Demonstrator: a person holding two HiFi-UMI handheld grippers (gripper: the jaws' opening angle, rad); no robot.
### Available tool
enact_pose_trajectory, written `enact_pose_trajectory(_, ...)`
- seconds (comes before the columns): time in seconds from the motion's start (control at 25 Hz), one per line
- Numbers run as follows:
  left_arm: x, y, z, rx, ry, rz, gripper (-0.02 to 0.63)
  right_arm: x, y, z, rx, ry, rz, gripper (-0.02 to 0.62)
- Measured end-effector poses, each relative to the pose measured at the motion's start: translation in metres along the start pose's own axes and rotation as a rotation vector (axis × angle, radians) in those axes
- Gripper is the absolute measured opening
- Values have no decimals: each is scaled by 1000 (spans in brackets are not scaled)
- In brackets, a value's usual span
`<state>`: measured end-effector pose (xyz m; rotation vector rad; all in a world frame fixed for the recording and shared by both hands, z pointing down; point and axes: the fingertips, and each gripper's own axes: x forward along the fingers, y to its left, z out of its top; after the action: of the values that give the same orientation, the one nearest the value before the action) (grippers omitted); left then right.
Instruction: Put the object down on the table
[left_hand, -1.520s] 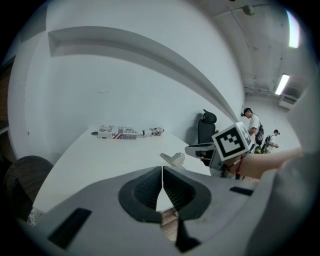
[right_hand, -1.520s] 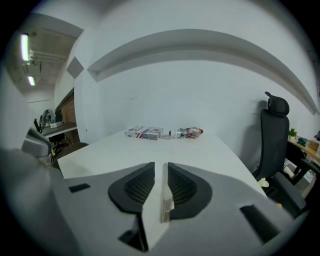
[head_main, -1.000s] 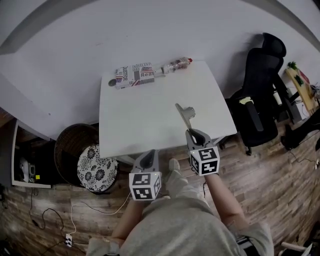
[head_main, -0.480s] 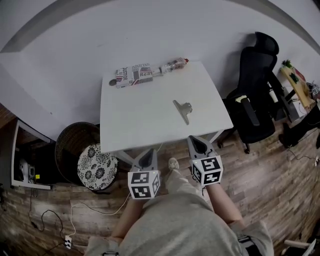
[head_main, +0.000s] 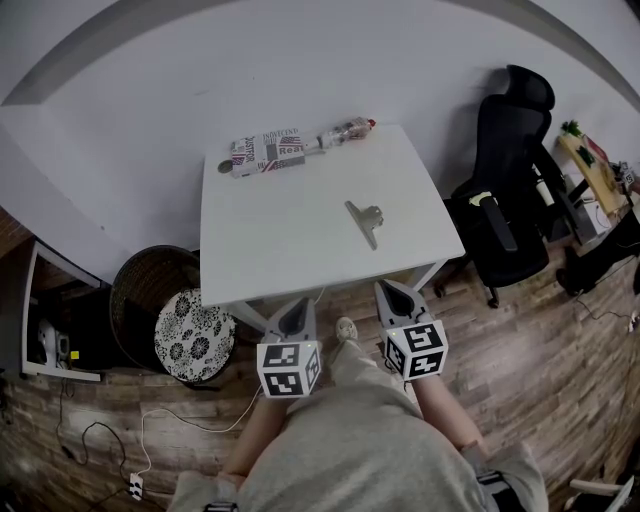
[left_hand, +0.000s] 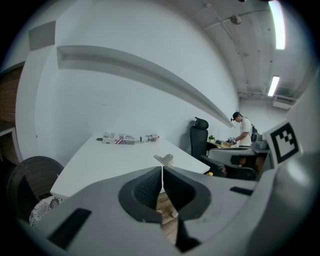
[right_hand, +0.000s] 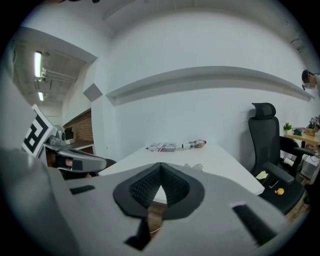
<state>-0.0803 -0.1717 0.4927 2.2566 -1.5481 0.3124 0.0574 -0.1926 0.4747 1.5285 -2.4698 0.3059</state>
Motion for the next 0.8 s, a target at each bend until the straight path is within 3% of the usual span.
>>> enact_pose_trajectory(0.8, 7, 3, 0, -2, 18, -1, 9, 3, -2, 9, 1, -25, 7, 0)
